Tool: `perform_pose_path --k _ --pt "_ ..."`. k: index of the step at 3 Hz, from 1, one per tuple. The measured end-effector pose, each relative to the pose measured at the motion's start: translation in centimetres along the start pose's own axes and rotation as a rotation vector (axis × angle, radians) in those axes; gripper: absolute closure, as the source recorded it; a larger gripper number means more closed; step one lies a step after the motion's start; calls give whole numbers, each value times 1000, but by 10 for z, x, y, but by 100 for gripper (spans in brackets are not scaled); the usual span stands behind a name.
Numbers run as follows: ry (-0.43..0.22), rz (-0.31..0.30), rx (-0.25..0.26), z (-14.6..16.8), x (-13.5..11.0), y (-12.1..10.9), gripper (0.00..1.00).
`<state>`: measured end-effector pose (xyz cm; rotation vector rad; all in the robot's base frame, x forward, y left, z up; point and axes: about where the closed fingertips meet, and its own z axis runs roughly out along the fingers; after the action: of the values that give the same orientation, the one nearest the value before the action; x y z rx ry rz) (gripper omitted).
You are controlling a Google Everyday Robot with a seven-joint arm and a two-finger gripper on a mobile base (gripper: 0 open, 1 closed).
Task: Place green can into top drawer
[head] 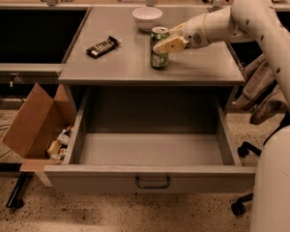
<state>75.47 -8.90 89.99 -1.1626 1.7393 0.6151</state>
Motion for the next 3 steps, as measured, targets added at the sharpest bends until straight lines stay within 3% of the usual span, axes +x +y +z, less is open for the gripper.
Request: perform_pose_path --k 1,2,3 --pt "-5 -25 -13 0 -8 9 73" --pt "-19 -61 -26 -8 -20 21 96" --pt "-29 -69 -52 -28 -32 48 100"
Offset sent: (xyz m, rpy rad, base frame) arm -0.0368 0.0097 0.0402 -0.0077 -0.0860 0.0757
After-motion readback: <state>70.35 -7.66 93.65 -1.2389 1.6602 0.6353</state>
